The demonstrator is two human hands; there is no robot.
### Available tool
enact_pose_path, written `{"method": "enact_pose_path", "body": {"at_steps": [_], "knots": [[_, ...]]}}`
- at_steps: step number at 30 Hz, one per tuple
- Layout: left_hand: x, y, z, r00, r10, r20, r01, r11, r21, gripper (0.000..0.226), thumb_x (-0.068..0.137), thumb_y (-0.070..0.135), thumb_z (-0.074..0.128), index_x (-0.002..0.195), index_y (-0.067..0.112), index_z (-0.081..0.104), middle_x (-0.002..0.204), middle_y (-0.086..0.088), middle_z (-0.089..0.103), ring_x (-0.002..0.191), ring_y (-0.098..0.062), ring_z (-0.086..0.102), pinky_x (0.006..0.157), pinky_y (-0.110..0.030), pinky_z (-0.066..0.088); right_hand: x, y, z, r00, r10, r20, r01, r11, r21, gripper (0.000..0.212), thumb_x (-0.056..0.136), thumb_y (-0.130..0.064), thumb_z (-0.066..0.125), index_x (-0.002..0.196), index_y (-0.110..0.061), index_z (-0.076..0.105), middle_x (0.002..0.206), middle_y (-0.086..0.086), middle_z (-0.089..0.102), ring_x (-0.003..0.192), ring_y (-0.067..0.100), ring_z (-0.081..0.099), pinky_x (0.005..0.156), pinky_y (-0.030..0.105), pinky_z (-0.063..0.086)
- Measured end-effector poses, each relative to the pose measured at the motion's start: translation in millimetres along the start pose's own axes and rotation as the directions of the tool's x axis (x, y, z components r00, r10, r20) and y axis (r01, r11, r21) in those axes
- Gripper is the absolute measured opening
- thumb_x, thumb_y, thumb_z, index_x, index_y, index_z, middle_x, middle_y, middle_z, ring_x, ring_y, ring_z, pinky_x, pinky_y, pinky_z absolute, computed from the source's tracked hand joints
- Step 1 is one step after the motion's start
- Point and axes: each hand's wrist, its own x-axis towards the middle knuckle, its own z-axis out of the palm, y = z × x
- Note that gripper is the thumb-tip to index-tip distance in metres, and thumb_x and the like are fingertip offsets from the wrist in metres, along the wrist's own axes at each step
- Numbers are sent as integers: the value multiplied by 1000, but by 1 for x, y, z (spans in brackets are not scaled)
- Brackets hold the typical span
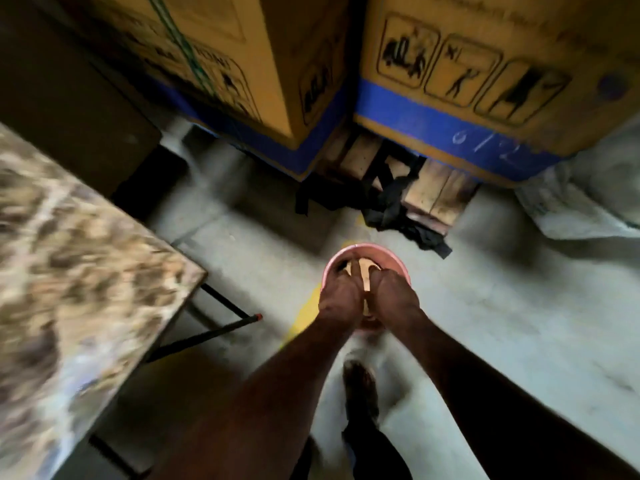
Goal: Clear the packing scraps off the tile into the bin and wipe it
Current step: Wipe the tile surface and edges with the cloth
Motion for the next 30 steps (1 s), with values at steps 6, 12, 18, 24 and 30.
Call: {"method": "enact_pose_path", "body": {"at_steps": [6,12,18,24,30], "knots": [[-123,-10,-124,966,25,-256,-60,990,-129,40,107,23,53,147,19,50,128,-11,71,117,-35,69,95,-44,55,-119,-68,-115,962,-122,-246,117,993,-33,24,107,-18,49,122,-19,68,122,12,74,114,34,71,91,37,54],[-266,-53,-243,882,-42,-470,-112,949,-294,41,92,36,55,133,31,58,120,-4,75,107,-32,74,84,-46,61,-244,-159,-211,892,-269,-364,275,961,-38,22,102,-21,58,116,-17,73,115,12,76,111,37,72,86,43,58],[-412,-116,-302,745,-221,-630,-41,927,-373,36,98,23,52,127,38,66,113,-4,76,101,-33,72,72,-37,53,-348,-245,-243,790,-447,-419,496,868,8,22,101,-33,64,119,-28,75,109,2,77,105,30,72,86,41,61],[-538,-201,-303,565,-361,-741,-30,889,-456,36,104,22,53,135,40,58,112,0,79,101,-28,73,77,-44,60,-442,-350,-223,676,-599,-428,675,737,34,15,97,-31,73,110,-36,80,98,-10,80,92,17,74,77,42,63],[-647,-295,-278,377,-493,-784,-56,833,-551,38,108,21,51,140,38,64,119,4,79,104,-21,72,79,-37,57,-539,-461,-171,571,-716,-402,795,605,53,11,94,-33,71,102,-32,79,93,-10,78,89,16,73,76,38,62]]}}
